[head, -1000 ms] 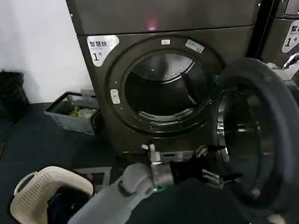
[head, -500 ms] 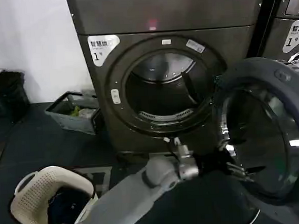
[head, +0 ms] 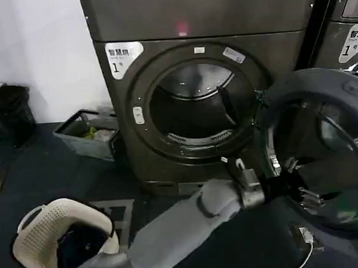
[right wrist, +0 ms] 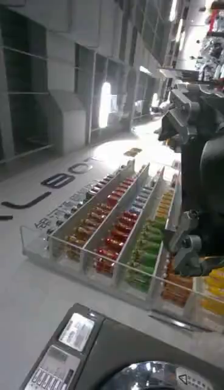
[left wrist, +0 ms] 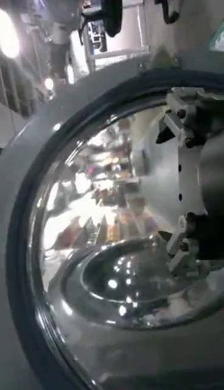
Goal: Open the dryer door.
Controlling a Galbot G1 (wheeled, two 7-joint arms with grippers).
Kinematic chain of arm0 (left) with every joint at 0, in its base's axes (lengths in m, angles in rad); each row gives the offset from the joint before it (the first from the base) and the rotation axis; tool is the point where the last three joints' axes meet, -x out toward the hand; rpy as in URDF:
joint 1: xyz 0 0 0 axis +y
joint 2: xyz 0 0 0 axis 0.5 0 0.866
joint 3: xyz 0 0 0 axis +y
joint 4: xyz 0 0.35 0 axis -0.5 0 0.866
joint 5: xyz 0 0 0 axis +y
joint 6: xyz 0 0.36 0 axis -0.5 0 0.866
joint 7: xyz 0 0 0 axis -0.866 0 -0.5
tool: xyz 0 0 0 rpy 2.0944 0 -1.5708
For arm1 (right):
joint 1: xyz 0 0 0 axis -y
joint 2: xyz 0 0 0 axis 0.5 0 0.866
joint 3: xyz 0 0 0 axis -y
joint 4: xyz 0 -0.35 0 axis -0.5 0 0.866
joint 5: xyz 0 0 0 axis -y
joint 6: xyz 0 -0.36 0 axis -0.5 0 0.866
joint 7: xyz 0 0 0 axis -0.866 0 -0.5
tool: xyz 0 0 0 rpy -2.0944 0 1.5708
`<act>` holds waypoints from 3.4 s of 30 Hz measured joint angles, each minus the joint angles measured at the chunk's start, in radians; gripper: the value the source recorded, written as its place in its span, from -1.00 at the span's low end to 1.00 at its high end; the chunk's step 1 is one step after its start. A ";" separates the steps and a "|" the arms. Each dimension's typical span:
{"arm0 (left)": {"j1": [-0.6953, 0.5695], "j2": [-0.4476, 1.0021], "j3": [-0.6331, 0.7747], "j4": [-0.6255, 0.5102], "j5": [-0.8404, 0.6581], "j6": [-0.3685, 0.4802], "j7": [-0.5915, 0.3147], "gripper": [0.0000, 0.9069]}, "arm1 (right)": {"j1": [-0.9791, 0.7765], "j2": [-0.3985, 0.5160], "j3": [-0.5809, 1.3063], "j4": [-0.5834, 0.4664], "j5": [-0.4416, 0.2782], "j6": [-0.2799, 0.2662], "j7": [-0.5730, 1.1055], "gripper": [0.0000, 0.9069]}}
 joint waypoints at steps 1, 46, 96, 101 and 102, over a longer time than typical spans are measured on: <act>-0.001 0.000 -0.002 0.010 0.007 -0.003 -0.008 1.00 | -0.001 -0.001 0.002 0.000 0.000 0.000 0.000 1.00; 0.050 0.141 0.014 -0.082 -0.267 -0.438 0.044 1.00 | 0.026 -0.053 -0.001 -0.012 -0.005 -0.002 -0.021 1.00; 0.107 1.260 -0.091 -0.331 0.329 -0.101 0.308 1.00 | 0.021 -0.110 0.030 -0.065 -0.100 0.010 -0.025 1.00; 0.116 1.274 -0.119 -0.265 0.392 -0.110 0.312 1.00 | 0.023 -0.109 0.025 -0.064 -0.101 0.009 -0.025 1.00; 0.119 1.277 -0.126 -0.254 0.402 -0.112 0.315 1.00 | 0.024 -0.109 0.024 -0.062 -0.101 0.008 -0.025 1.00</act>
